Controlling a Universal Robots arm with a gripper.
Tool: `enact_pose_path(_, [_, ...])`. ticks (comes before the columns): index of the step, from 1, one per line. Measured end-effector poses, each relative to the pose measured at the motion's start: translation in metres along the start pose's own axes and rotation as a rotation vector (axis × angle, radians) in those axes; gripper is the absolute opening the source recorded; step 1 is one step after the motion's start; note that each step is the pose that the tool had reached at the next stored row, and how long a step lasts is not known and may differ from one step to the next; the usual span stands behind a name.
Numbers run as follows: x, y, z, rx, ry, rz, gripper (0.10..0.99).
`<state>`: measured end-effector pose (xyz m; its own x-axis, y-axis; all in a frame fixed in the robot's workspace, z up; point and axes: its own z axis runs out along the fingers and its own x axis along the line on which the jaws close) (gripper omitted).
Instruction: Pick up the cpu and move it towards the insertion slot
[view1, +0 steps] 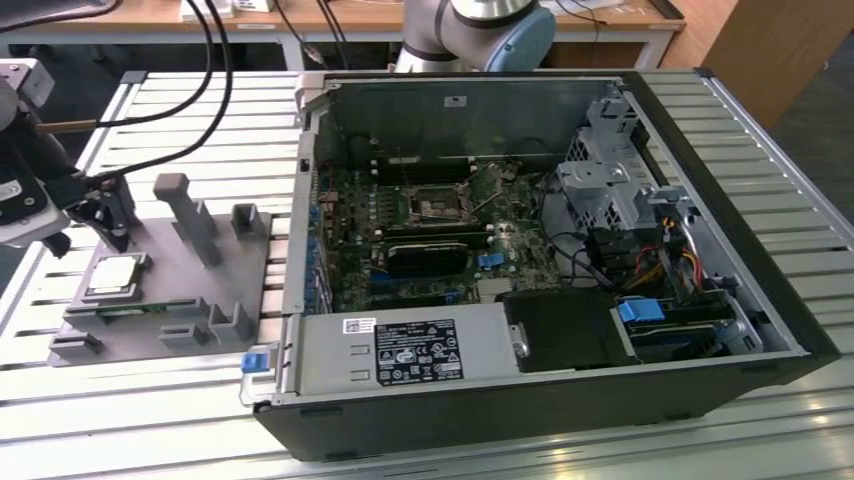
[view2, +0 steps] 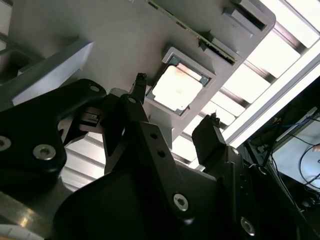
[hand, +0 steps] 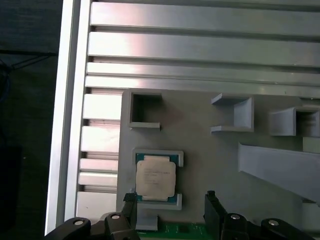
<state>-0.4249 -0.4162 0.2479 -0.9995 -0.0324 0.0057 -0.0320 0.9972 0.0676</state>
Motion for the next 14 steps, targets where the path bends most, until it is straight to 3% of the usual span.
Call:
enact_pose_path(5, [0.0003,-0.0006,0.0087,0.002,0.0018,-0.025,0.647])
enact_pose_path(14, [0.0019,-0.0011,0.0249,0.004,0.0020,-0.022,0.647])
